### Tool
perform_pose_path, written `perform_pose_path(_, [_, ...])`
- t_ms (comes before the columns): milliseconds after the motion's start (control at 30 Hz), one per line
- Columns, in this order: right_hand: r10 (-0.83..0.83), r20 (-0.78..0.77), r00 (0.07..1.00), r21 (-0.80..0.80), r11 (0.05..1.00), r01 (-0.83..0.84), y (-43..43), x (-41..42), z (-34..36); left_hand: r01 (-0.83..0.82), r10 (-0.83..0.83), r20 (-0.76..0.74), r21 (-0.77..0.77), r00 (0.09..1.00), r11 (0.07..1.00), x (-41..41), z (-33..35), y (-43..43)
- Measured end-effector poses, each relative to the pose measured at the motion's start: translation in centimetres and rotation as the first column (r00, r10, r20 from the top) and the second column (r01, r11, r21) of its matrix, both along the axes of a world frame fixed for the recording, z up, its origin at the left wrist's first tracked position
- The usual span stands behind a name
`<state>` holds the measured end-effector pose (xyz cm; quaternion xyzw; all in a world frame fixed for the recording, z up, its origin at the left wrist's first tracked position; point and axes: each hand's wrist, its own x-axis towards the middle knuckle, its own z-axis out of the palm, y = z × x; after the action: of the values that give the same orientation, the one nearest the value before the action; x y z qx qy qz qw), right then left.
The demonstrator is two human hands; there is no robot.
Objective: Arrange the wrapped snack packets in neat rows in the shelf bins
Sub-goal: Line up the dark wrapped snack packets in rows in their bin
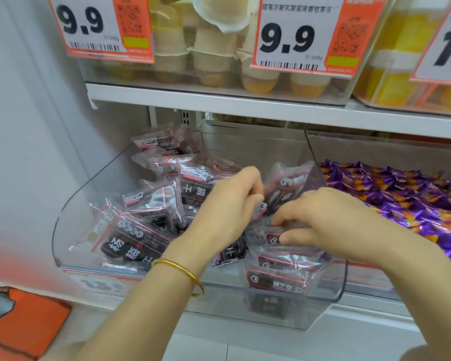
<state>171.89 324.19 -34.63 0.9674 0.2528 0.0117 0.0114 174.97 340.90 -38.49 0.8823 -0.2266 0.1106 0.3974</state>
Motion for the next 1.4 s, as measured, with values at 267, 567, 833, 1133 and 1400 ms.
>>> perform_pose_path(267, [-0.112, 0.362, 0.925, 0.189, 0.981, 0.045, -0.9, 1.3, 0.3, 0.122, -0.146, -0.317, -0.094, 0.937, 0.988, 1.6, -1.0, 0.6])
perform_pose_path(567, [-0.108, 0.061, 0.992, 0.067, 0.992, 0.104, 0.2, 1.5, 0.3, -0.138, 0.128, 0.079, 0.133, 0.989, 0.981, 0.6, 2.2, 2.8])
perform_pose_path(833, [-0.098, 0.077, 0.992, -0.19, 0.975, 0.111, 0.8, 2.4, -0.5, -0.213, 0.127, 0.178, 0.641, 0.976, 0.738, 2.9, 2.8, 4.6])
perform_pose_path(1133, [-0.104, 0.02, 0.994, -0.124, 0.987, 0.105, 0.4, 2.2, -0.3, -0.156, 0.136, 0.261, 0.057, 0.956, 0.986, 2.6, 4.5, 3.6])
perform_pose_path(1400, [-0.173, 0.115, 0.978, 0.061, 0.984, 0.167, 0.3, 0.8, -0.3, -0.061, 0.059, -0.019, -0.06, 0.998, 0.996, 3.8, 1.5, -0.1])
